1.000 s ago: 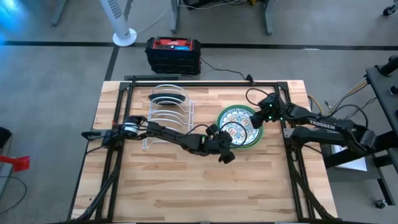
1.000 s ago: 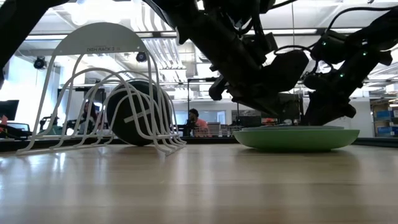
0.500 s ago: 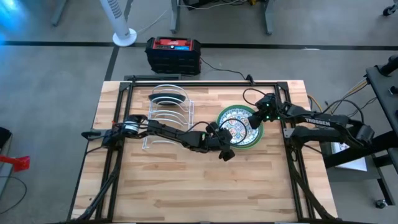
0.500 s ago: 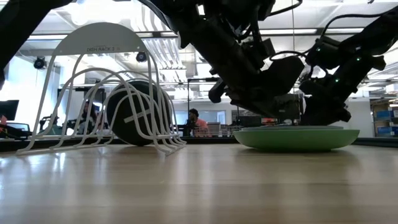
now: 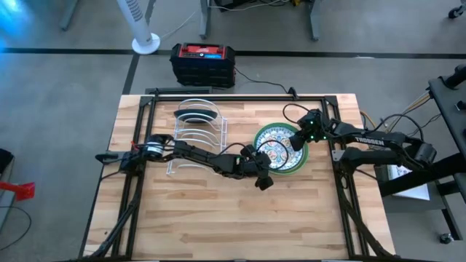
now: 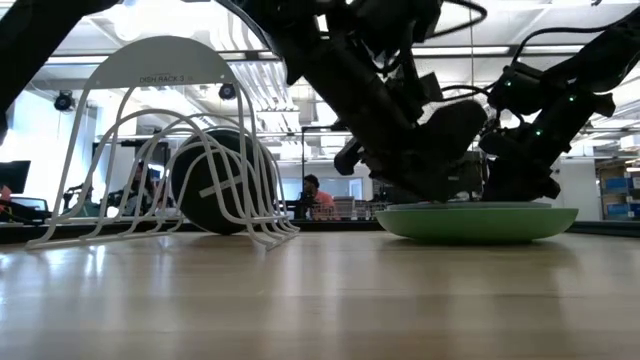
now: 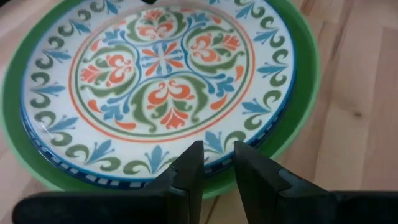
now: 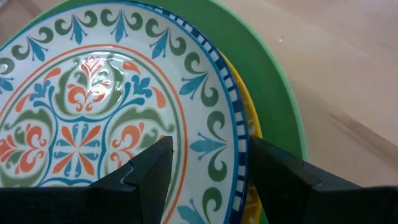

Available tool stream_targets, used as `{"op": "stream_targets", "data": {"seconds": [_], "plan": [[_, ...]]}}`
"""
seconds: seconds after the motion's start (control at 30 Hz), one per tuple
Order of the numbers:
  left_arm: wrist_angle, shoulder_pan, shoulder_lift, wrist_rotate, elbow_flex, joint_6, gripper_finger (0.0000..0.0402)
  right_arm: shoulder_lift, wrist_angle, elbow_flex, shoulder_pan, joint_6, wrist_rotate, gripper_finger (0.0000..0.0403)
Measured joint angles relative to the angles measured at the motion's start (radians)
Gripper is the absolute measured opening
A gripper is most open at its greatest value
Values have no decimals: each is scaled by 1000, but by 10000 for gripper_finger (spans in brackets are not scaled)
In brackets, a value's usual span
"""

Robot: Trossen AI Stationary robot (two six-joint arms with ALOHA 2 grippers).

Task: Sort dishes
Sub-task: Put the white pattern plate in the dish rack

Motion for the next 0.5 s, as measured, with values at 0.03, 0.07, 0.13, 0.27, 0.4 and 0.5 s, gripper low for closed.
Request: {"op": "stream_targets", "data": {"seconds": [0.03,0.07,0.13,0.27,0.4,0.5], "plan": [[-1,1,2,0,0,-3,77,1,2,0,0,0,-2,199],[5,1,8,-1,0,-7,77,0,3,0,0,0,-6,199],[7,2,12,-3,0,-12,77,-2,8,0,-1,-3,-18,199],[20,2,24,1,0,-19,77,-2,19,-1,-1,-3,-42,199],[18,3,24,8,0,-22,77,1,25,-1,-1,-3,-47,199],[20,4,24,9,0,-20,77,1,35,-1,-1,-3,-56,199]]}}
